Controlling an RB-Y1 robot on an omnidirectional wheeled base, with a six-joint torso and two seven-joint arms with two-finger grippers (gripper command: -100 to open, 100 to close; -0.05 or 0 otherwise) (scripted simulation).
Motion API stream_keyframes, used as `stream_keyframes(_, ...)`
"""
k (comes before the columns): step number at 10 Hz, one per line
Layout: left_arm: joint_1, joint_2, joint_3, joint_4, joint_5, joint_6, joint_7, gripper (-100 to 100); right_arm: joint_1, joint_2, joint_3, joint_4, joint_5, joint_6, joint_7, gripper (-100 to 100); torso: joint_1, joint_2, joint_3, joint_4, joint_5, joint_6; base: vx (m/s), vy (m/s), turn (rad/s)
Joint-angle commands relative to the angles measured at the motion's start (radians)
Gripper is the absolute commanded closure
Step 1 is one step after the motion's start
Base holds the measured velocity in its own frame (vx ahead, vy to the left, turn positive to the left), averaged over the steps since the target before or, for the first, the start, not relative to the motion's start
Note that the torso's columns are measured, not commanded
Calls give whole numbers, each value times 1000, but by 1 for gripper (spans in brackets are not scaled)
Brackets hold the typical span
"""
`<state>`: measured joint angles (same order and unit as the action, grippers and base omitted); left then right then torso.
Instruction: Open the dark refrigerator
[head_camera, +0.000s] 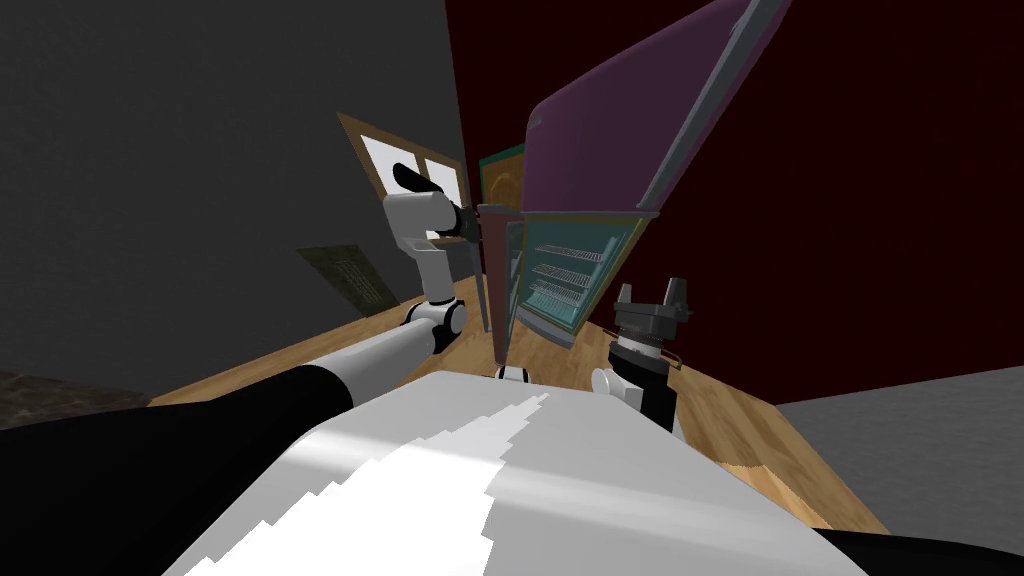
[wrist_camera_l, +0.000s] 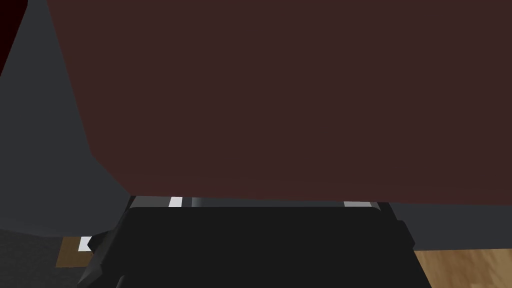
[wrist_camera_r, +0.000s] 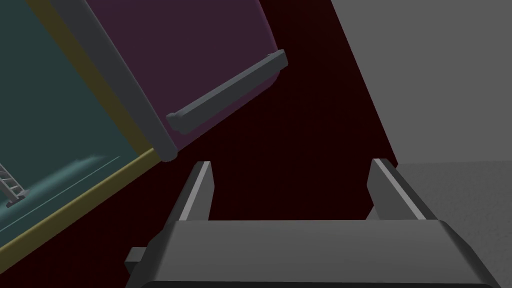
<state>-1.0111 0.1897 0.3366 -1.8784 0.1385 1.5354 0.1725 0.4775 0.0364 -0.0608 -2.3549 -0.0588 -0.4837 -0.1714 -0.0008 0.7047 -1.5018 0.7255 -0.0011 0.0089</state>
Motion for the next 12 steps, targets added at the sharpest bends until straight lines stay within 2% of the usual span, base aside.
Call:
stream_keyframes(1,-30,11,7,-28,0,59,6,-100,0,0,0,0,0,0,0,0,-10,5,4,0,-1,-3,25,-17,42)
stream_keyframes(2,-45,16,11,-41,0,88,8,-100,0,1,1,0,0,0,0,0,-17,8,6,2,-3,-4,47,-71,47)
stream_keyframes(6,-105,37,26,-96,0,206,19,-100,0,1,1,0,0,0,0,0,-11,12,1,15,-9,1,44,-26,7)
stream_keyframes(7,-105,37,26,-96,0,206,19,-100,0,1,0,0,0,0,0,0,-14,12,2,16,-10,2,53,12,-1)
stream_keyframes(8,-120,42,29,-110,0,235,22,-100,0,1,1,0,0,0,0,0,-16,12,2,15,-11,3,33,19,3)
stream_keyframes(12,-120,42,29,-110,0,235,22,-100,0,1,1,0,0,0,0,0,-19,13,3,17,-12,3,4,3,4)
